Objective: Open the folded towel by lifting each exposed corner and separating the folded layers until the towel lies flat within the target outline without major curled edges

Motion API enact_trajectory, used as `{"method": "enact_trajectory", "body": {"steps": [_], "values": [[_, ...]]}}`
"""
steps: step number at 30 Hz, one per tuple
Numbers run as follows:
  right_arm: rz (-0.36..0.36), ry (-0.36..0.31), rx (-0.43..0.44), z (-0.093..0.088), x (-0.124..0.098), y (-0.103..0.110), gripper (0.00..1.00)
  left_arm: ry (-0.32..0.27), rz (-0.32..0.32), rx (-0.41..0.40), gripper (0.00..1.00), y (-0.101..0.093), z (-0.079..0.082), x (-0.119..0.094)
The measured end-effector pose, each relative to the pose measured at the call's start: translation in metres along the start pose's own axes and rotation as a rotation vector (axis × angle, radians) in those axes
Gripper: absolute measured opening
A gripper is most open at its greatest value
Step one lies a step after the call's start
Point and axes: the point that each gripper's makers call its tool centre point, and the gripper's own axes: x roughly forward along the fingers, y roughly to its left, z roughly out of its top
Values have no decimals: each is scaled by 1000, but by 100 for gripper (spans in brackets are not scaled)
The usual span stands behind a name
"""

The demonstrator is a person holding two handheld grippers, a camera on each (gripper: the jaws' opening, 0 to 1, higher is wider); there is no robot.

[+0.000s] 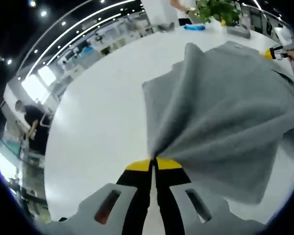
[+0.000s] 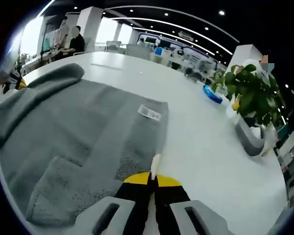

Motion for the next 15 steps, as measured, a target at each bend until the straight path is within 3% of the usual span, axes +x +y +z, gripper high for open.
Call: {"method": "enact_trajectory", "body": {"steps": [15], "values": [[-7,32,-8,0,3,-11,0,26,-40,2,1,13,-8,-1]]}}
